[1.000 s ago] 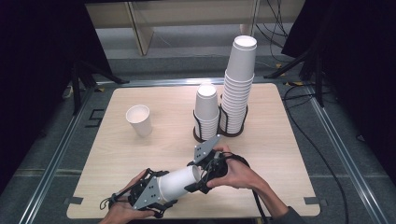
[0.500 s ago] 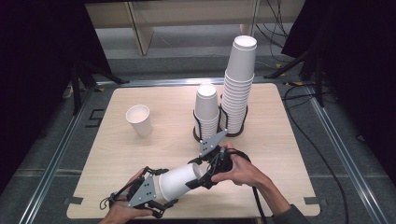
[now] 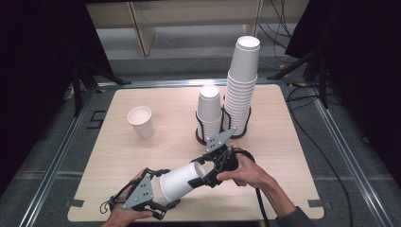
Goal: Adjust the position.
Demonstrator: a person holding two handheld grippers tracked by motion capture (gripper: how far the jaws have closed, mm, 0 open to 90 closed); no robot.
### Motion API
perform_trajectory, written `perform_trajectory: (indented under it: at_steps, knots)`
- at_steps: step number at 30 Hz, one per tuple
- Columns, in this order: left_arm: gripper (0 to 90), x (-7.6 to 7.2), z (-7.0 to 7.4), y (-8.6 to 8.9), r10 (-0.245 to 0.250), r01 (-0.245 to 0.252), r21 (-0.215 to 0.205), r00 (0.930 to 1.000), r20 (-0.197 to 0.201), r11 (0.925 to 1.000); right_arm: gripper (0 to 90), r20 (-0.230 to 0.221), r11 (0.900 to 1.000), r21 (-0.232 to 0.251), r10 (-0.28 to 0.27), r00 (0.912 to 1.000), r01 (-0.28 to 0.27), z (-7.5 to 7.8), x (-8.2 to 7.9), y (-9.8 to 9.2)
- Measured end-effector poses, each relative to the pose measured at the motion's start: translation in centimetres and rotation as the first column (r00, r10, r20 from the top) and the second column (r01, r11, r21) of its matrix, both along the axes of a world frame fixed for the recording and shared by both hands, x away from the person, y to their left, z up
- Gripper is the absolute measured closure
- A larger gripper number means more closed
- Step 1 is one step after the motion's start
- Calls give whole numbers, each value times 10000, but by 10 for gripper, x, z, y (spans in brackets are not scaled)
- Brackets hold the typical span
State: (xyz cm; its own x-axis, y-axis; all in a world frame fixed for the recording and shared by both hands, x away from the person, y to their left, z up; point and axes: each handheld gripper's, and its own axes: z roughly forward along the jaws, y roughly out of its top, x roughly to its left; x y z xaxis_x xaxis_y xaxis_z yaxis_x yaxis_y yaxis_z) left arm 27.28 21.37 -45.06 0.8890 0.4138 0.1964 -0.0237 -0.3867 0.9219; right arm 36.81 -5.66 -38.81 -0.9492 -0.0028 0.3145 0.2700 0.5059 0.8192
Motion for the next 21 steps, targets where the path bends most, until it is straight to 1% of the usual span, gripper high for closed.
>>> perform_trajectory:
  at_steps: [1,3,4,5,6,7,8,9,10,11,12,13,14,15,16,17,18,19,20,21]
  knots:
    - [76,0,0,0,22,-22,-51,10000,14,10000,251,-48,10000,8,24,10000,-24,-1,1,0]
    - [85,0,1,-2,30,-30,24,10000,50,10000,247,-174,10000,55,-38,9998,39,-2,2,-1]
    - [88,0,0,-2,39,-40,125,10000,71,9999,245,-159,10000,-1,-31,9999,31,-2,2,-1]
    - [90,0,1,-2,133,-135,332,9999,57,9994,242,-62,9999,-74,-74,10000,73,-2,2,-1]
    - [93,1,0,-2,113,-112,357,9999,-4,9993,238,88,9998,-157,-126,9999,127,-2,1,0]
    - [94,1,0,-2,129,-131,455,9999,58,9989,229,19,9984,-490,-272,9996,272,0,-2,1]
    - [97,1,1,-1,221,-221,582,9998,5,9981,215,372,9960,-809,-344,9987,373,1,-3,2]
    - [97,1,1,-1,208,-201,654,9997,-104,9977,207,741,9935,-1022,-433,9963,508,2,-5,3]
    - [98,2,1,-1,220,-211,833,9997,-100,9963,202,1039,9909,-1223,-429,9937,555,3,-6,4]
    - [100,2,1,-1,236,-225,895,9997,-112,9957,200,1387,9899,-1327,-304,9899,490,5,-8,6]
    - [101,1,1,-1,258,-229,1003,9993,-280,9947,193,1839,9880,-1440,-280,9825,551,7,-10,7]
    - [101,2,0,-2,173,-143,1048,9995,-280,9944,192,2258,9835,-1695,-234,9739,629,10,-12,8]
    - [101,2,0,-2,218,-179,1250,9993,-301,9920,187,2513,9779,-1974,-176,9677,690,11,-16,10]
    - [102,2,1,-2,239,-172,1447,9987,-443,9893,184,2773,9733,-2188,-64,9608,696,13,-19,12]
    - [102,2,0,-3,260,-194,1509,9988,-417,9884,185,3077,9704,-2327,113,9514,638,15,-22,14]
    - [102,1,0,-4,252,-159,1709,9983,-522,9852,184,3335,9636,-2546,87,9427,812,17,-26,16]
    - [102,2,-1,-5,229,-135,1684,9983,-534,9856,185,3734,9579,-2768,345,9270,758,18,-28,19]
    - [102,2,-1,-5,199,-107,1797,9986,-493,9837,184,4058,9488,-3041,482,9127,852,18,-31,22]
    - [103,1,0,-5,212,-95,1867,9979,-608,9824,186,4260,9438,-3200,648,9024,832,18,-34,24]
    - [103,0,0,-6,226,-101,1907,9977,-634,9816,186,4409,9389,-3337,762,8943,845,18,-37,26]
